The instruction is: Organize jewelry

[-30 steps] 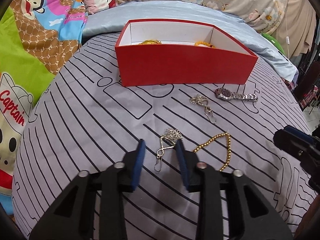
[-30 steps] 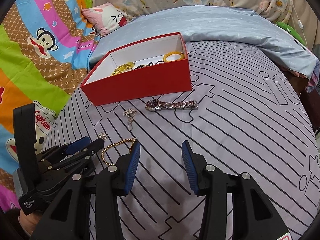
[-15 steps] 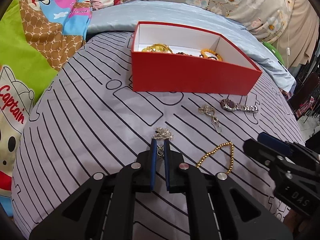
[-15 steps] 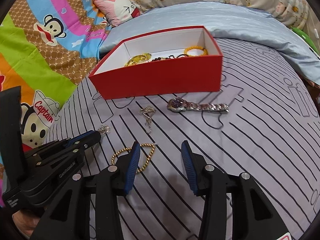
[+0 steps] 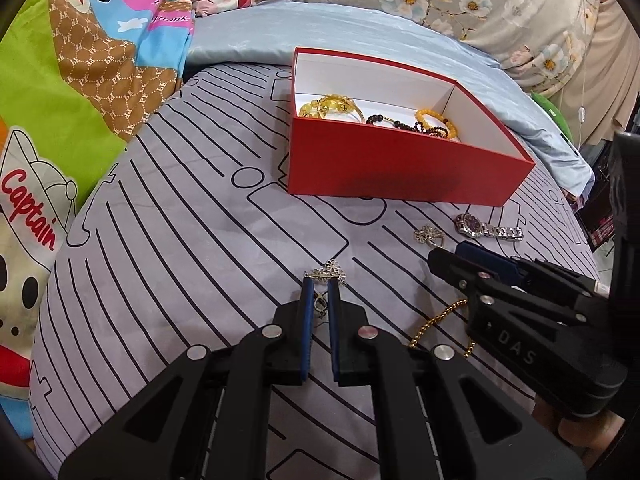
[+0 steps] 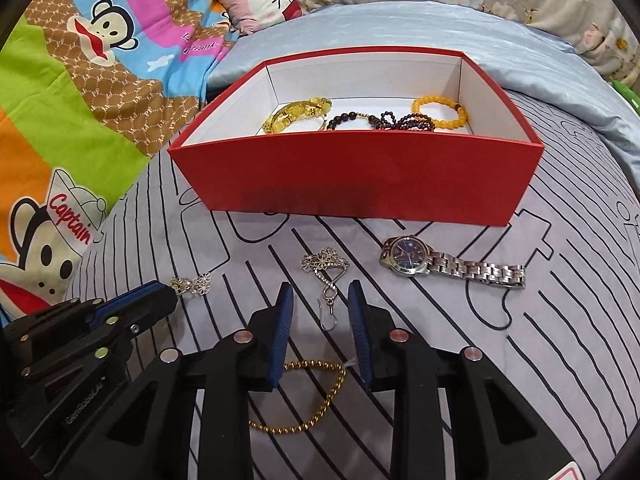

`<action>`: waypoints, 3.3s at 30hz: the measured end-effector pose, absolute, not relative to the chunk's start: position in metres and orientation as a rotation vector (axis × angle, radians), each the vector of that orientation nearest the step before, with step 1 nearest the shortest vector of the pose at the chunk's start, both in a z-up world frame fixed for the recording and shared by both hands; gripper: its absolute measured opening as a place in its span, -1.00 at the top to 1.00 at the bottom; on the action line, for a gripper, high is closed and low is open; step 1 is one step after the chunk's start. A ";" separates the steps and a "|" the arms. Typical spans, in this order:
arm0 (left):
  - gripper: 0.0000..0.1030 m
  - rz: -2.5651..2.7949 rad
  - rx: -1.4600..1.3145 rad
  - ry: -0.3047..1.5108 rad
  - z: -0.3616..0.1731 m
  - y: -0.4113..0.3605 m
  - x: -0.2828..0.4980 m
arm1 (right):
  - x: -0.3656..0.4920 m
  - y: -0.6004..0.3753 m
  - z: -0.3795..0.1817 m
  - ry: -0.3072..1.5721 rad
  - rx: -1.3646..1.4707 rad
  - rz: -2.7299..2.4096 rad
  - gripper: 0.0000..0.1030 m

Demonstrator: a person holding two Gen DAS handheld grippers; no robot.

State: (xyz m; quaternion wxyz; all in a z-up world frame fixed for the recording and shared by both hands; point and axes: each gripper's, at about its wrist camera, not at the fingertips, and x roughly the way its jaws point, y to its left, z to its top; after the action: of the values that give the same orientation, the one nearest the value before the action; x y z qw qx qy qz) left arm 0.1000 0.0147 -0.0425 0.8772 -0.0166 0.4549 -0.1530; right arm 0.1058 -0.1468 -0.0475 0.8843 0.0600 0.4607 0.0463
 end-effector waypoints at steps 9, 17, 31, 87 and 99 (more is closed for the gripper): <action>0.88 -0.322 -0.046 0.948 -0.042 0.016 0.102 | 0.113 -0.148 -0.051 0.953 0.128 0.090 0.86; 0.99 -0.335 -0.053 0.942 -0.035 0.013 0.099 | 0.100 -0.158 -0.033 0.911 0.165 0.088 0.86; 0.99 -0.360 -0.080 0.937 -0.030 0.010 0.095 | 0.067 -0.184 -0.003 0.849 0.216 0.061 0.86; 0.83 -0.426 -0.027 0.725 0.084 -0.045 0.185 | 0.145 -0.226 0.079 0.693 0.224 0.061 0.86; 0.83 -0.403 -0.005 0.784 0.052 -0.062 0.226 | 0.182 -0.232 0.047 0.754 0.219 0.043 0.86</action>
State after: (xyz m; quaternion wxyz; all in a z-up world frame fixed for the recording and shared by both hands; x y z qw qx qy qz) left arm 0.2256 -0.0622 0.0521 0.9044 -0.0025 0.3793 -0.1951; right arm 0.1822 -0.2322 0.0470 0.9237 0.1067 0.3673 0.0210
